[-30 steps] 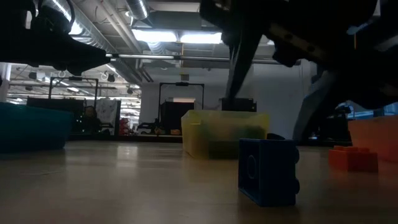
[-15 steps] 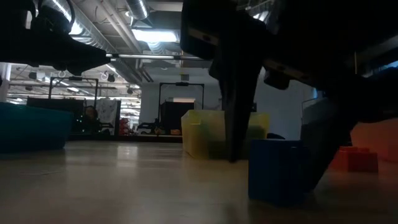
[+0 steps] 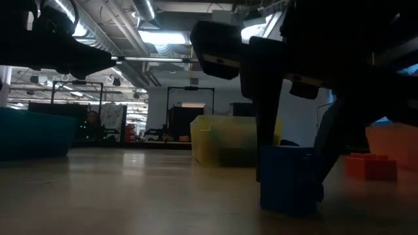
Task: Sort blocks by size
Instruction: Put the blue 4 stud game piece into the orange bin
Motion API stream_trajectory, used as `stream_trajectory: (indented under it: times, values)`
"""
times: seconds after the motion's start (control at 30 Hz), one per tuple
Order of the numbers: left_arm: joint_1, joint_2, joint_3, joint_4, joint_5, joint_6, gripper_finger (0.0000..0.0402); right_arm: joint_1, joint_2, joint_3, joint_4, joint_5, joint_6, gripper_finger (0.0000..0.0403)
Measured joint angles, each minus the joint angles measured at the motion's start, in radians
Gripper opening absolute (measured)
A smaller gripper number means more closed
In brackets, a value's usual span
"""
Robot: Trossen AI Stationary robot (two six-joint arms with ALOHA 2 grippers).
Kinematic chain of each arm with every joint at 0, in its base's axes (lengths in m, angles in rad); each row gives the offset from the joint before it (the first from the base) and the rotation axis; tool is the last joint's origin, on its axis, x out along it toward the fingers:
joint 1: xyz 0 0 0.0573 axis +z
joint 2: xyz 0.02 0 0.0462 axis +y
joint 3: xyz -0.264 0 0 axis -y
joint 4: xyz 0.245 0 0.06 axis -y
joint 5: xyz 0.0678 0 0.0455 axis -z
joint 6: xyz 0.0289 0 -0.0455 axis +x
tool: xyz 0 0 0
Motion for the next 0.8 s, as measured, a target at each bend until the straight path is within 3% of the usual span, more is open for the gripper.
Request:
stream_trajectory:
  times: [0.8]
  values:
    - [0.000,0.000,0.000,0.000,0.000,0.004,0.0194,-0.002,0.000,0.000,-0.046,-0.009,0.351,0.0131]
